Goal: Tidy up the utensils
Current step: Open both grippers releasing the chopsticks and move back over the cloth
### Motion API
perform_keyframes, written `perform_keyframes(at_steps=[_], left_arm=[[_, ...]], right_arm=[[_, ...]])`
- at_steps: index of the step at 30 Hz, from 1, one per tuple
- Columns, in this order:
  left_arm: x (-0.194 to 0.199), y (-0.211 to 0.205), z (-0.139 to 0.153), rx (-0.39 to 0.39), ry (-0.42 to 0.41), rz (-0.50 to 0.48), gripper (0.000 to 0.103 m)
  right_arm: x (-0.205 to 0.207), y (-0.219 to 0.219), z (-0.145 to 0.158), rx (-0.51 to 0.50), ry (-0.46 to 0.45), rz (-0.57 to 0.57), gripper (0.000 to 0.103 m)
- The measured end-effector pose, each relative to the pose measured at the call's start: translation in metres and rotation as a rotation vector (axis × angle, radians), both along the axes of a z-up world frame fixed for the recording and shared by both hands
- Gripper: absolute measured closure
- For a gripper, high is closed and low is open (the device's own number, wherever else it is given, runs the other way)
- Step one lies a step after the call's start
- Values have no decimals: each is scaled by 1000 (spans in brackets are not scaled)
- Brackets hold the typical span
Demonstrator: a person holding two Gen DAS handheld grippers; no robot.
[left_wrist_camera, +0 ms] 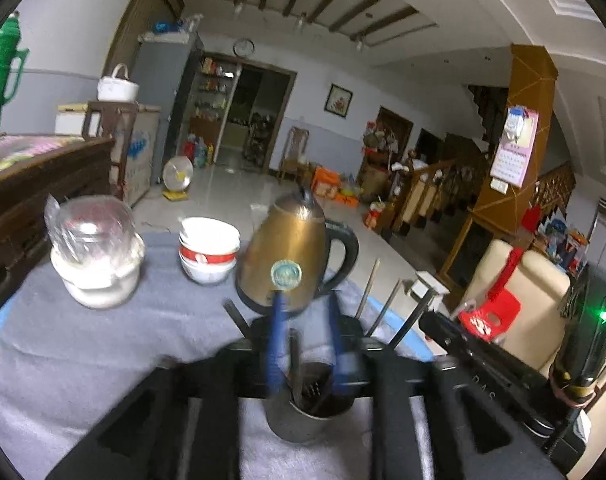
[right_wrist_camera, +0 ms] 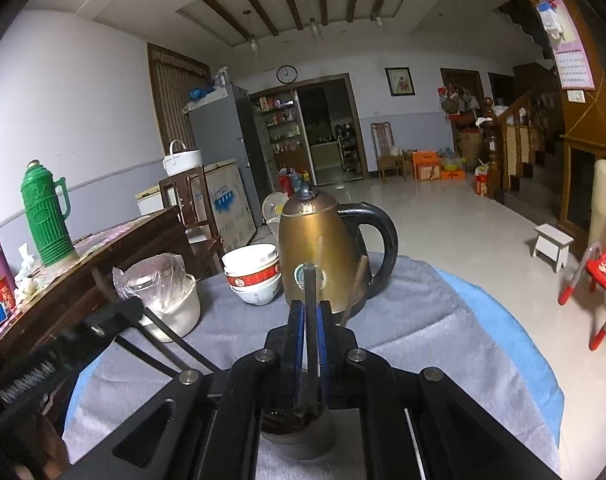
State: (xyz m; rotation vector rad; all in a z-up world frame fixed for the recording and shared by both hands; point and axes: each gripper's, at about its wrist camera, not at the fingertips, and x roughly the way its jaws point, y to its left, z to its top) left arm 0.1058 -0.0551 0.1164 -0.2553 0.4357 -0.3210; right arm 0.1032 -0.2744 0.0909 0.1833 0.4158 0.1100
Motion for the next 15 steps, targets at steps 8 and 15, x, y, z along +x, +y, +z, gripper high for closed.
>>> perform_keyframes(at_steps=[8, 15], left_arm=[[-53, 51, 36, -48, -111, 89, 34], [-89, 92, -6, 57, 24, 220, 21]], right_arm=[[-47, -10, 29, 2, -97, -66, 23], [-86, 2, 1, -3, 37, 4, 23]])
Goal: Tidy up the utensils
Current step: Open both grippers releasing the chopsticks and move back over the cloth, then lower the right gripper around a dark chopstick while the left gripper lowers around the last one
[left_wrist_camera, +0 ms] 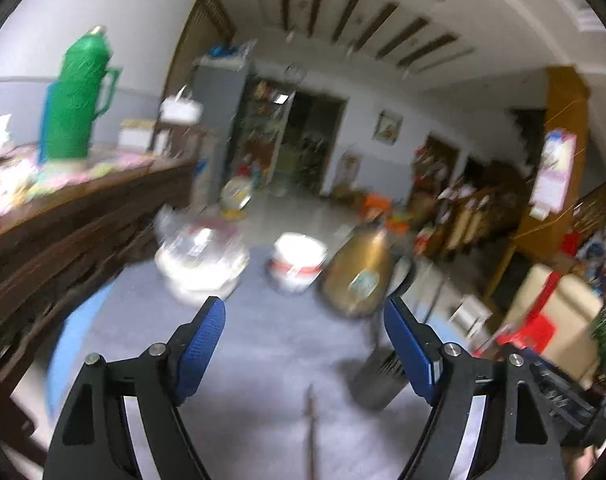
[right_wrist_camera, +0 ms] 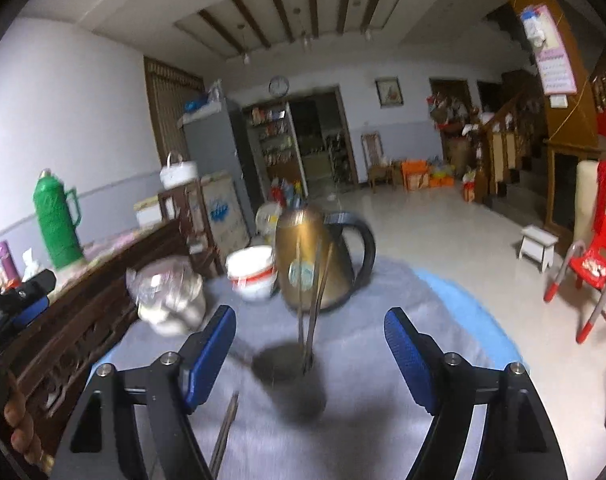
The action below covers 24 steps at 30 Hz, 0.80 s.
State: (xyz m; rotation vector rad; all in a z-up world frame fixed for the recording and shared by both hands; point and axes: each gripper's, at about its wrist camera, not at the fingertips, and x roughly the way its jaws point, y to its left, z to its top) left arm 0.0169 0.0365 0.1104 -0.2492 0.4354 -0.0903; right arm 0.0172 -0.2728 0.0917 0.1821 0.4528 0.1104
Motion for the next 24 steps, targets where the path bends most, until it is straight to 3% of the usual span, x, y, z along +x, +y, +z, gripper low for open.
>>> perform_keyframes(at_steps=[7, 10, 24], left_arm=[[-8, 10, -82, 62, 285, 38, 21], [-8, 10, -106, 86, 378, 44, 21], [-12, 11, -145, 120, 527, 64, 21]], right_arm=[[-13, 24, -89, -19, 312, 72, 23], [-20, 32, -116, -24, 396, 86, 23], [-24, 47, -137, -47, 471, 114, 23]])
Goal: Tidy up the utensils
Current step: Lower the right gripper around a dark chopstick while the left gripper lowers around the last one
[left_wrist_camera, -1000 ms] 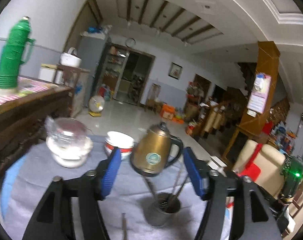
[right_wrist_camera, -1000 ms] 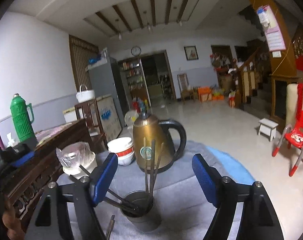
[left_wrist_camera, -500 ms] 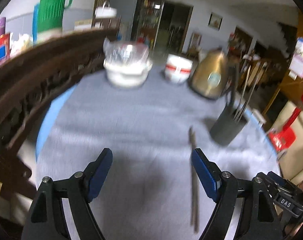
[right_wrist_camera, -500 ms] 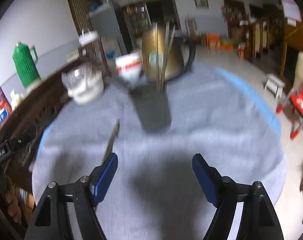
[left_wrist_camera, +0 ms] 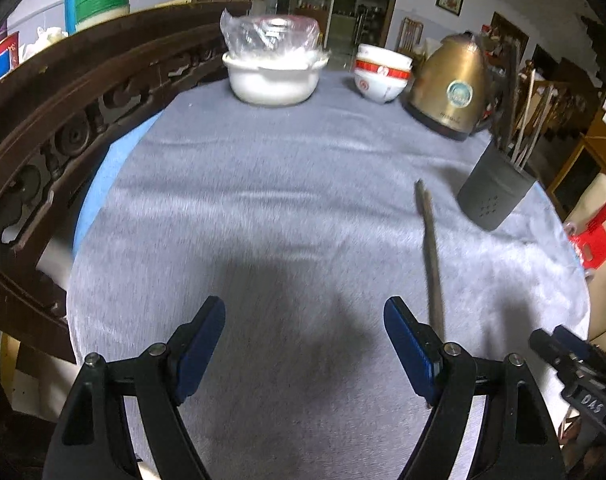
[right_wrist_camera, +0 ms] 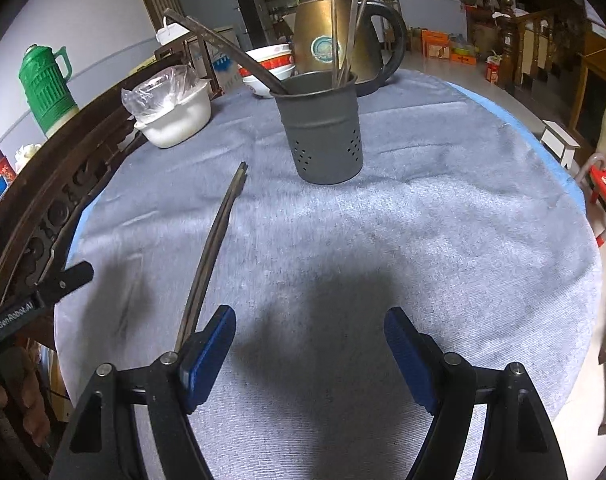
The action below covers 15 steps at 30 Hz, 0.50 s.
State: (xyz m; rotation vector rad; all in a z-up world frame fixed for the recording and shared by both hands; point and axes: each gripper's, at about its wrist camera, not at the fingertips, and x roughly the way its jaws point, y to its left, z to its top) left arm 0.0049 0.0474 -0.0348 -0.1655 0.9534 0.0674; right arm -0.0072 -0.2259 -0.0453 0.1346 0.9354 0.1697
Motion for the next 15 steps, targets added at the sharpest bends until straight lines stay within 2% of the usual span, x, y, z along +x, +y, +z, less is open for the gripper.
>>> perform_keyframes(at_steps=[7, 15], left_arm=[[1, 2, -23, 12, 72, 12, 21], [-7, 10, -33, -14, 89, 37, 21]], right_arm=[[3, 3, -6, -9, 33, 10, 23], [27, 36, -3, 28, 55, 94, 26]])
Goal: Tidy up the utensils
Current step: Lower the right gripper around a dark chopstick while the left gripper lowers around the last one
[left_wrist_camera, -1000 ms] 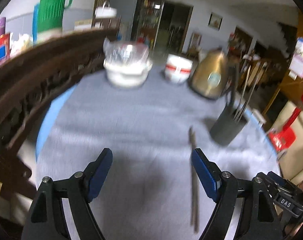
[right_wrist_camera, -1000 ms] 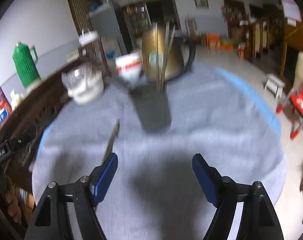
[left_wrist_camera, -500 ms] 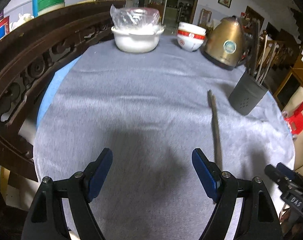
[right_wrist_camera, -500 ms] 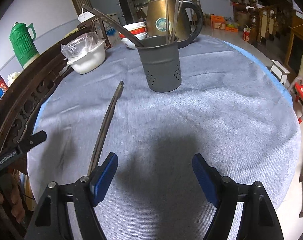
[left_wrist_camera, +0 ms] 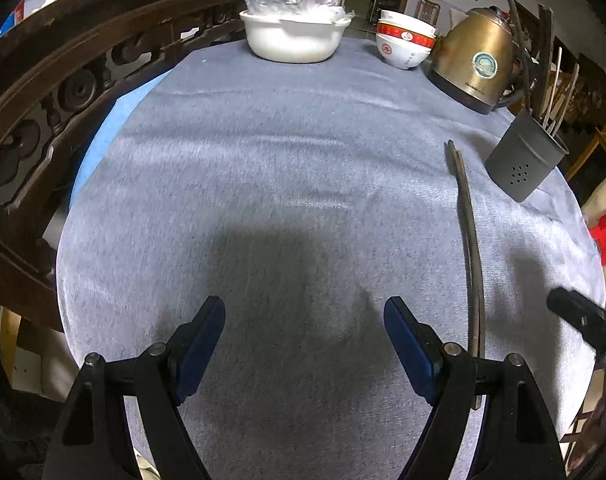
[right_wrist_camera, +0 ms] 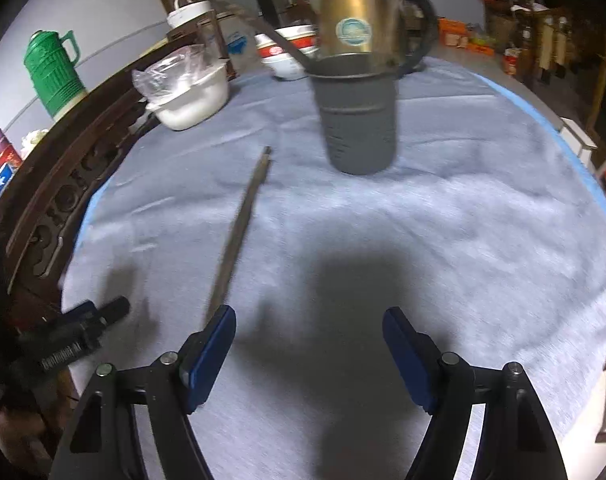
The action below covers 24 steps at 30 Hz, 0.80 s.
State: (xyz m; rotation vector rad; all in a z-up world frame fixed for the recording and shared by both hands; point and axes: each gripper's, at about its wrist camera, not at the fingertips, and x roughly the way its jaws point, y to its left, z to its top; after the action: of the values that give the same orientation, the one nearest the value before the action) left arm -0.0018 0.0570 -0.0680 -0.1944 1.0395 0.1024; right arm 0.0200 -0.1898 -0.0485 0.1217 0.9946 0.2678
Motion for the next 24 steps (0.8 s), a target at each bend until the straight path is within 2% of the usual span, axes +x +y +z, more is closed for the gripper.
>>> perform_keyframes(at_steps=[1, 3, 5, 10, 11, 12, 15, 17, 19, 20, 22, 23, 24], left_arm=[[-1, 1, -1, -3, 2, 3, 21], [-3, 3, -1, -9, 3, 9, 21], [-5, 5, -1, -14, 1, 11, 21], [-8, 9, 0, -21, -6, 14, 21], [-9, 9, 0, -22, -5, 16, 21], [-9, 10, -1, -25, -4, 17, 21], [-8, 11, -5, -29, 2, 18, 21], [-8, 12, -6, -32, 4, 20, 21], [-6, 13, -8, -38, 11, 21, 21], [-6, 13, -9, -40, 10, 22, 21], [-5, 13, -9, -45, 13, 22, 21], [-5, 13, -9, -48, 12, 19, 21], [-5, 13, -8, -46, 10, 16, 21]], right_arm=[[6, 8, 0, 1, -1, 15, 28], [18, 22, -2, 4, 6, 40, 45], [34, 34, -6, 16, 29, 49, 55], [71, 59, -24, -6, 89, 48, 62], [76, 63, -29, -4, 111, 60, 71], [78, 67, -34, 2, 136, 74, 87], [75, 72, -27, 85, 144, 85, 91], [65, 76, -8, 106, 95, 95, 91], [61, 72, 3, 150, 81, 70, 89], [61, 69, 4, 167, 87, 50, 85], [64, 63, -8, 175, 129, 14, 51], [64, 63, -11, 164, 136, 8, 22], [59, 56, -15, 158, 116, -21, 21]])
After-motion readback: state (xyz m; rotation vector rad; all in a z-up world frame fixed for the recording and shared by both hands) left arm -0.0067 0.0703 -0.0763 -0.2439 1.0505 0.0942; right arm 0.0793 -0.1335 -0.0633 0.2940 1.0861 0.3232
